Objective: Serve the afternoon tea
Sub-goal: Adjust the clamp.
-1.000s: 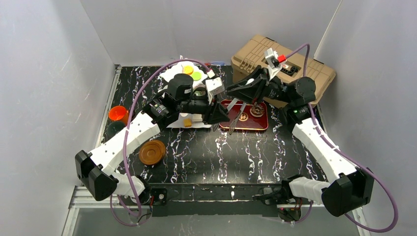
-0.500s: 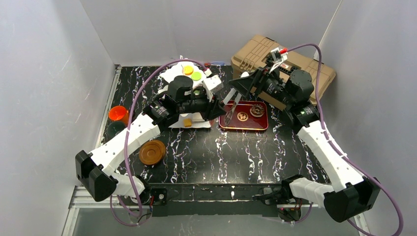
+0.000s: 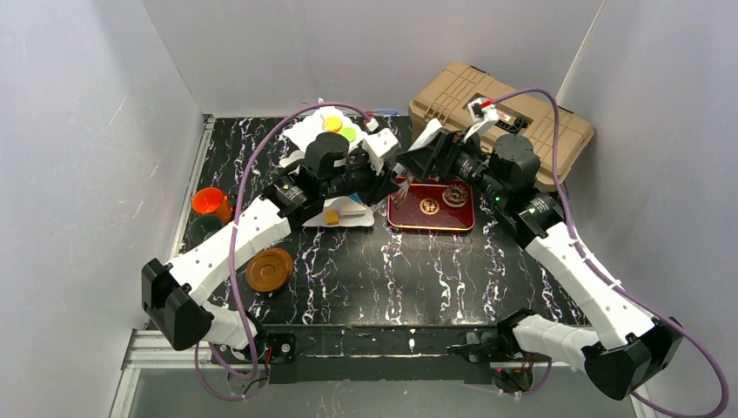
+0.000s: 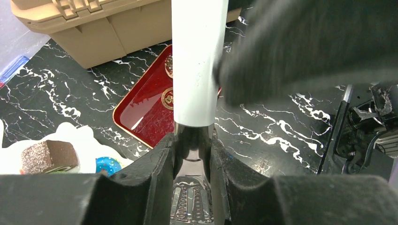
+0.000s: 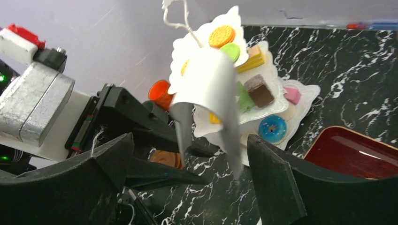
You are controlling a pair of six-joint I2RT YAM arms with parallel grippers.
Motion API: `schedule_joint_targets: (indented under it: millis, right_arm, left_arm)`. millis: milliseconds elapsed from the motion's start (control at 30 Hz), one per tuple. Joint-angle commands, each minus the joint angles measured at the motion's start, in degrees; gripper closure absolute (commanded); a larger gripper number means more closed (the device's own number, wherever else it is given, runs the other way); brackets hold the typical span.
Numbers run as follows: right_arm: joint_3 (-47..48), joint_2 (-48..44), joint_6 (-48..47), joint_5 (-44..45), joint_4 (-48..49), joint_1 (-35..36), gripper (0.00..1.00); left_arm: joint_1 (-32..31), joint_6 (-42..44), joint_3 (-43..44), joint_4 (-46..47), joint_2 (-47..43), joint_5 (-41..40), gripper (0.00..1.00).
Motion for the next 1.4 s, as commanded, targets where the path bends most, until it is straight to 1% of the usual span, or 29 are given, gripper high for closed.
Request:
schedule_joint_targets:
  millis: [0,100,167,233,267,333,400,533,567,633,700,733,800,867,900,933,1067,1233,1300,1367]
  right_arm:
    - [-0.32,0.69,-0.34,4.82,2.35,3.09,0.02]
    - [-1.10,1.20,0.64,5.42,4.58,3.17,0.02]
    - [-1.46,1.81,1.32,5.43,5.28,3.20,0.06]
    - [-2.25,2.40,2.49,4.61,7.13,3.20,0.15]
    - [-2.48,2.95,3.22,4.14,7.86,3.20,0.23]
    - [-2.34,4.17,4.22,3.36,8.12,3.20,0.32]
    - [-2.35,4.90,4.64,3.10,8.33,3.20,0.37]
    - [-2.29,4.73,4.31,3.48,7.95,3.20,0.41]
    - [-2.19,4.55,3.74,3.90,7.42,3.20,0.43]
    - [-1.96,4.01,2.63,4.75,6.24,3.20,0.46]
    - [-1.63,3.76,1.80,5.95,4.81,3.20,0.48]
    - [-1.33,3.74,1.42,6.38,4.11,3.12,0.49]
    - [-0.61,4.00,0.16,7.59,2.22,3.06,0.50]
    - [-0.18,4.17,-2.15,9.49,0.30,2.88,0.51]
    - [-0.11,4.12,-3.38,10.72,-0.30,2.63,0.51]
    - [-0.02,4.17,-4.90,11.66,-0.77,2.21,0.51]
    - [-0.80,4.60,-13.14,20.45,-1.69,1.17,0.51]
    - [-7.18,4.41,-24.74,29.53,7.85,0.18,0.50]
    - [-9.90,4.94,-28.08,31.50,11.85,-0.65,0.50]
    - [-12.70,5.68,-30.06,32.38,15.92,-1.98,0.50]
  left_arm:
    - [-0.87,1.22,3.55,1.75,-0.15,-1.02,1.00]
    - [-0.93,1.52,3.70,1.65,-0.05,-1.27,1.00]
    - [-0.95,1.68,3.62,1.65,-0.04,-1.20,1.00]
    - [-0.97,1.59,3.58,1.73,-0.05,-1.04,1.00]
    - [-0.99,1.59,3.54,1.81,-0.05,-0.94,1.00]
    - [-1.06,1.63,3.58,1.98,-0.05,-0.80,1.00]
    - [-1.14,1.72,3.64,2.00,0.09,-0.52,1.00]
    - [-1.28,1.67,4.25,1.80,0.67,-0.72,1.00]
    - [-1.26,1.64,4.66,1.56,0.82,-0.76,0.94]
    - [-1.27,1.41,5.17,0.80,0.99,-0.67,0.66]
    - [-1.24,1.06,5.52,0.06,0.97,-0.62,0.47]
    - [-1.31,0.87,5.51,-0.13,0.88,-0.59,0.35]
    - [-1.25,0.46,5.62,-0.66,0.43,-0.22,0.18]
    - [-1.27,-0.30,6.03,-1.68,-0.29,-0.05,0.07]
    - [-1.26,-0.49,6.22,-2.17,-1.01,-0.09,0.03]
    - [-1.26,-0.88,6.13,-2.47,-1.68,-0.27,0.02]
    - [-1.15,-1.97,6.65,-6.51,-4.64,-0.49,0.02]
    - [0.79,-4.07,7.00,-13.75,-7.38,-1.04,0.02]
    - [2.79,-5.10,6.99,-15.45,-7.95,-0.19,0.02]
    - [5.11,-7.44,6.59,-16.08,-8.66,2.36,0.02]
